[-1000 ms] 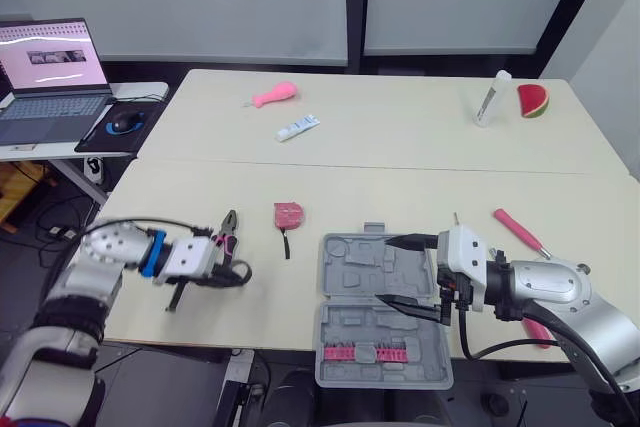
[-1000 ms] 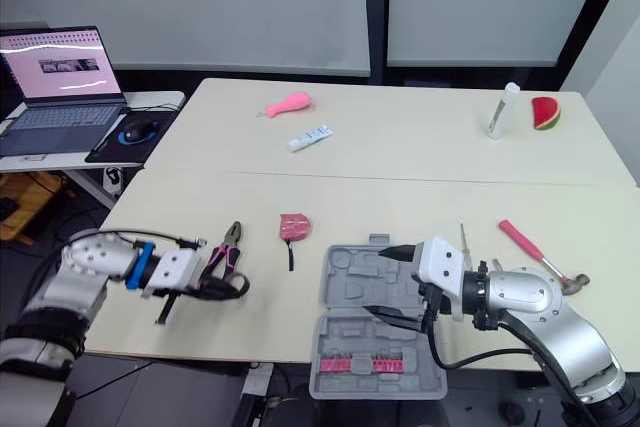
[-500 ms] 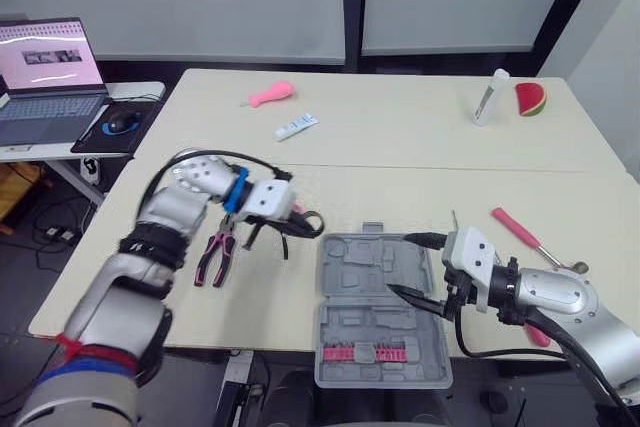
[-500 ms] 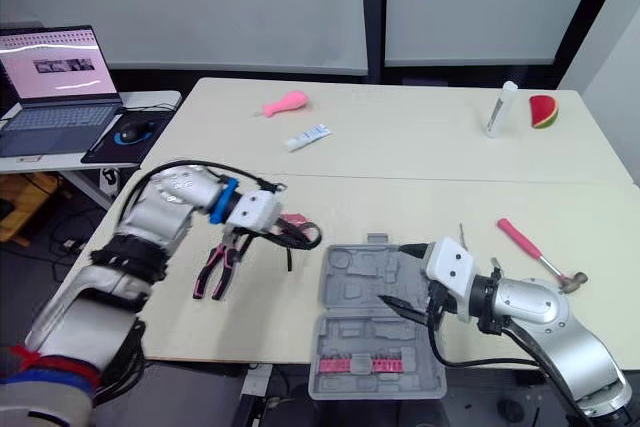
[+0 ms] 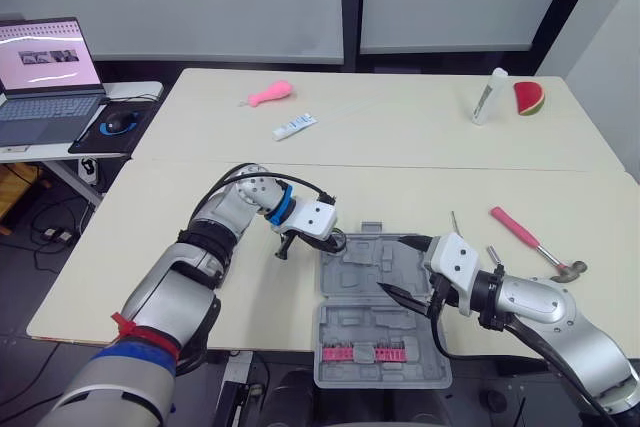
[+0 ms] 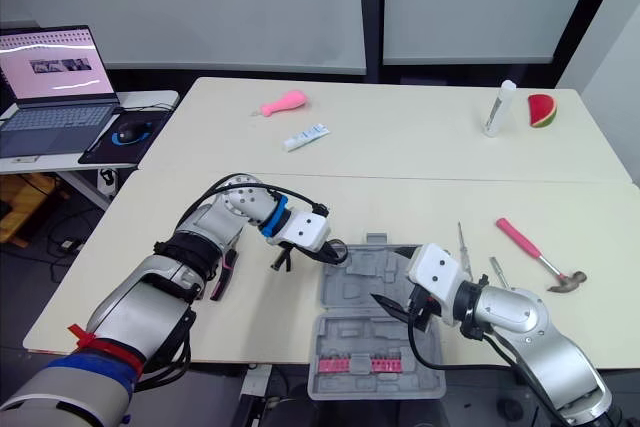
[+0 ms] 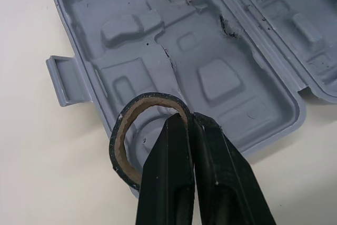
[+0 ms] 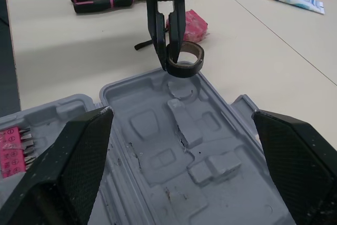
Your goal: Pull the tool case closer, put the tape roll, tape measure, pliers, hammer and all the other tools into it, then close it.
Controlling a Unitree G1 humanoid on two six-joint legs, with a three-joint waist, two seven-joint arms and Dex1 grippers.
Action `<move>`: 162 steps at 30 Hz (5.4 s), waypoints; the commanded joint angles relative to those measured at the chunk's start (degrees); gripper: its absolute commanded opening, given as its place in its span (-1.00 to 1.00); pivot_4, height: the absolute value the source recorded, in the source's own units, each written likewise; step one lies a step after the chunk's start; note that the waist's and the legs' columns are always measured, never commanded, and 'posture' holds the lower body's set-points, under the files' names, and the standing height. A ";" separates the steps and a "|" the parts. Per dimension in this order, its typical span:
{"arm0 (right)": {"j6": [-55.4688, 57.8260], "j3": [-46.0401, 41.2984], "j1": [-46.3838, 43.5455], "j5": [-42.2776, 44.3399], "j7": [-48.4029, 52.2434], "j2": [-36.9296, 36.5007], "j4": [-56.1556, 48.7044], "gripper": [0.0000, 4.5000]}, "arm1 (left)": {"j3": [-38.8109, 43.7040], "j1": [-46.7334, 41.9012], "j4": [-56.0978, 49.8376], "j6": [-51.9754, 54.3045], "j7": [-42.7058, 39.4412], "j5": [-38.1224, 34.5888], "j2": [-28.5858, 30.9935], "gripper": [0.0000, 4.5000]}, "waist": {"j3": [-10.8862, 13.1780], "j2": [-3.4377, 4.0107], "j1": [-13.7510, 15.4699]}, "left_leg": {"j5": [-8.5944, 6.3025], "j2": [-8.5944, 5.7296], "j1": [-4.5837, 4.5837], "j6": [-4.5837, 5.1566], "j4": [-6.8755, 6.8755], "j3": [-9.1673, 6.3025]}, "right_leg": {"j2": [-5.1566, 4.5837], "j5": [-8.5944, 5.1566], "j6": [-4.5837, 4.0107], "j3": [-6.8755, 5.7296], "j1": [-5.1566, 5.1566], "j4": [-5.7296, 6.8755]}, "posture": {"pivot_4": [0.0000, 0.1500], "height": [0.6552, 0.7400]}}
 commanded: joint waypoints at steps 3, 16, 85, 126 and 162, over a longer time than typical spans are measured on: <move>-0.13 -0.30 0.29 -0.40 -0.66 0.48 -2.47 1.00 | -0.38 -1.67 3.87 -3.23 2.98 3.80 -0.85 -0.98 | 0.00 0.00 -0.02 | 0.00 0.00 0.00 0.00 0.00 0.00 | 0.00 0.00 0.00 0.00 0.00 0.00 | 1.00 1.00; -0.04 0.72 0.53 -1.24 -1.36 1.19 -2.51 1.00 | -0.25 -2.76 9.62 -5.33 7.67 7.93 -2.66 -0.98 | 0.00 -0.01 0.04 | 0.00 0.00 0.01 0.00 0.00 -0.01 | 0.00 0.00 0.00 -0.01 0.00 0.02 | 1.00 1.00; -0.79 -2.68 -1.84 -0.11 0.94 0.23 -0.72 1.00 | 12.85 12.30 9.56 4.13 17.00 -1.32 -6.40 -0.47 | -0.15 -0.05 0.07 | 0.10 0.01 0.06 -0.18 0.04 0.00 | -0.01 0.01 -0.01 0.01 0.04 0.06 | 1.00 1.00; -32.25 -44.23 -2.30 4.50 31.55 -26.58 73.51 1.00 | 49.22 41.06 -6.56 23.91 16.54 -23.70 36.30 0.99 | -0.06 0.16 -0.86 | -0.05 0.06 0.15 0.07 -0.12 0.15 | -0.06 0.01 -0.02 0.21 -0.04 0.06 | 1.00 1.00; -2.90 -17.30 -20.12 20.93 21.78 -9.89 14.25 1.00 | 57.43 76.46 -59.21 45.63 24.14 -34.05 22.61 0.99 | -0.07 0.36 -0.79 | -0.11 0.08 0.05 0.02 -0.16 0.14 | -0.15 0.03 -0.07 0.98 -0.40 0.01 | 1.00 1.00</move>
